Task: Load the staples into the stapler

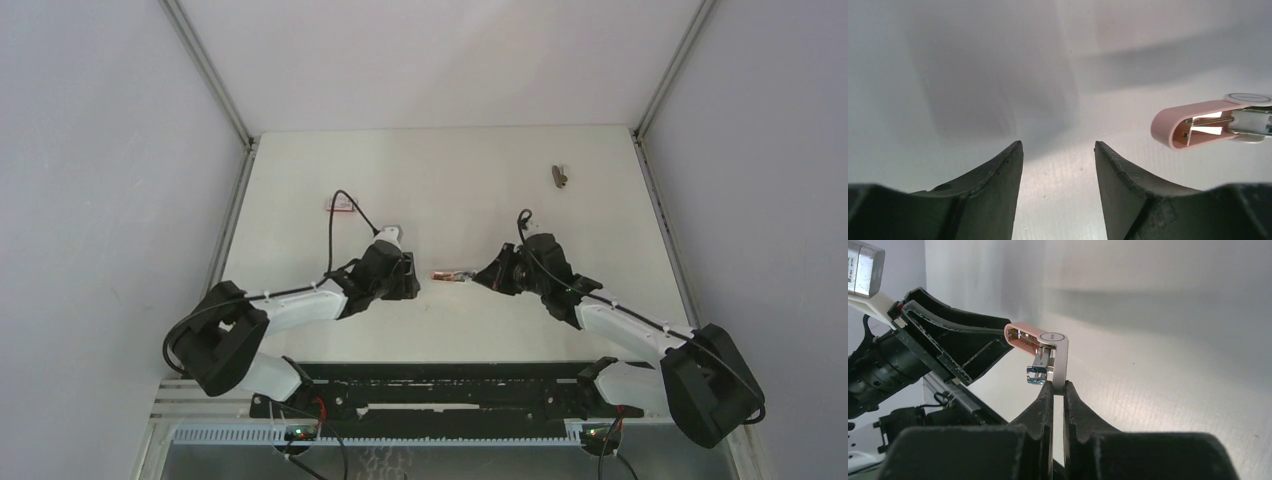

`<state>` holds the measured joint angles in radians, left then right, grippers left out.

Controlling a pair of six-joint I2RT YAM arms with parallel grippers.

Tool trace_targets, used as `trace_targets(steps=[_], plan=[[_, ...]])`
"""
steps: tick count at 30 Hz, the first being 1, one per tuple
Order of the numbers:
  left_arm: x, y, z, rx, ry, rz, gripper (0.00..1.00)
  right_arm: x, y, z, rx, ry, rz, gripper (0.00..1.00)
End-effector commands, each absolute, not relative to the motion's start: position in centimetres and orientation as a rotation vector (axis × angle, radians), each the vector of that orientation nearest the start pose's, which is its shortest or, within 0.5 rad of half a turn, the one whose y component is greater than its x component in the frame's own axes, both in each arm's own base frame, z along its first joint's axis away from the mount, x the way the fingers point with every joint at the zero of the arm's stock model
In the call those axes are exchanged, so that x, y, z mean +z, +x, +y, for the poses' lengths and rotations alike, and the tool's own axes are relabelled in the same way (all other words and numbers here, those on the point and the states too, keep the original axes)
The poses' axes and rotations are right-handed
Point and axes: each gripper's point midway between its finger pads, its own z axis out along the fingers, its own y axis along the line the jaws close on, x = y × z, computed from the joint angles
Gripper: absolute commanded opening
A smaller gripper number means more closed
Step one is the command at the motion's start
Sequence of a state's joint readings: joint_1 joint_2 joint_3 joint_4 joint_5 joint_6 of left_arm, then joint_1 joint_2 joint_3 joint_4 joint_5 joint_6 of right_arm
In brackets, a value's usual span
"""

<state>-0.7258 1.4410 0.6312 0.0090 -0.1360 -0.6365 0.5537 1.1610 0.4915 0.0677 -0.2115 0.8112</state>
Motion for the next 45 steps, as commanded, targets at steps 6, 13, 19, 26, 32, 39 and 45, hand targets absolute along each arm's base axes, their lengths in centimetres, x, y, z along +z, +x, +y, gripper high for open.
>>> trace_targets(steps=[6,13,19,26,32,39,45], plan=[[9.0,27.0,-18.9,-0.422,-0.095,2.162,0.75,9.4,22.3,23.8,1.157,0.130,2.375,0.00],[12.7,26.9,-14.9,-0.375,-0.169,2.023,0.86,7.6,21.8,24.7,1.236,0.121,2.442,0.00],[13.9,26.5,-13.3,-0.368,-0.194,1.994,0.88,6.0,21.7,24.9,1.252,0.138,2.493,0.00],[13.8,26.3,-13.4,-0.381,-0.169,2.010,0.89,4.3,22.0,23.1,1.184,0.199,2.550,0.12],[14.2,26.3,-13.4,-0.383,-0.166,2.001,0.90,3.9,22.2,22.0,1.129,0.226,2.562,0.29],[14.7,26.3,-13.3,-0.388,-0.173,1.991,0.90,4.1,22.4,20.3,1.066,0.283,2.526,0.39],[16.9,26.1,-13.6,-0.448,-0.150,1.986,0.91,6.3,23.9,17.6,0.965,0.297,2.426,0.42]])
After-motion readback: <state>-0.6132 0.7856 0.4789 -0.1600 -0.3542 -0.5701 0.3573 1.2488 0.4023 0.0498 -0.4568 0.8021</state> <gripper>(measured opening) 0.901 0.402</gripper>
